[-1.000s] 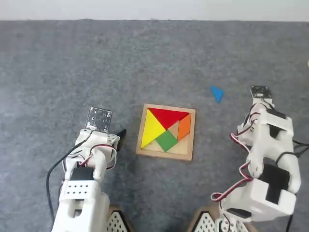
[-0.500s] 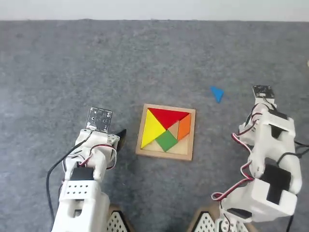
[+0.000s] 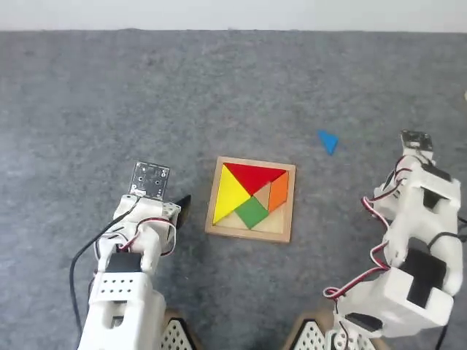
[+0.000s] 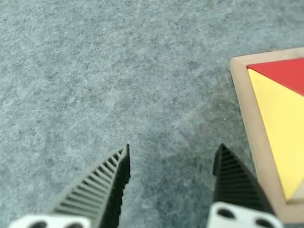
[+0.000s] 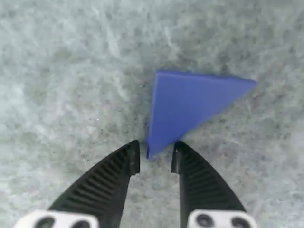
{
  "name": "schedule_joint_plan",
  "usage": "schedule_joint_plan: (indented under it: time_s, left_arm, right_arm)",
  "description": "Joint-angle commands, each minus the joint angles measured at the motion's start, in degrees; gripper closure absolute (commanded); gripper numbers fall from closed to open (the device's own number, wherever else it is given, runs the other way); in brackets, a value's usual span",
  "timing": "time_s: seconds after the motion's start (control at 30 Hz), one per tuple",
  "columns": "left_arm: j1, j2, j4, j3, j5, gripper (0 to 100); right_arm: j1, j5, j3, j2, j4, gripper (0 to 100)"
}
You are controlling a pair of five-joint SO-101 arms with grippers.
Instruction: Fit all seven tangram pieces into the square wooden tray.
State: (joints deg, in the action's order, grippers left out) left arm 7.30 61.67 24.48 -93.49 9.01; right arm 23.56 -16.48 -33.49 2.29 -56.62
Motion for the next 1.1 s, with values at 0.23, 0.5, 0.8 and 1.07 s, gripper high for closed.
schedule_joint_plan:
  time_s: [0.23, 0.5, 0.8, 1.07]
  left_arm:
    - [0.4, 1.1, -1.0, 0.3, 0.5, 72]
    - [0.4, 1.1, -1.0, 0.3, 0.5, 72]
    - [0.4, 1.1, -1.0, 0.3, 0.5, 72]
    - [0.4, 1.1, -1.0, 0.3, 0.5, 72]
  right_arm:
    - [-4.2, 37.5, 9.1, 0.0, -0.8, 76.5]
    - [-4.4, 42.4, 17.3, 9.6, -2.0, 75.3]
    - [-4.3, 44.4, 34.8, 24.0, -10.5, 75.3]
    - [-2.6, 44.5, 43.6, 30.8, -17.5, 78.5]
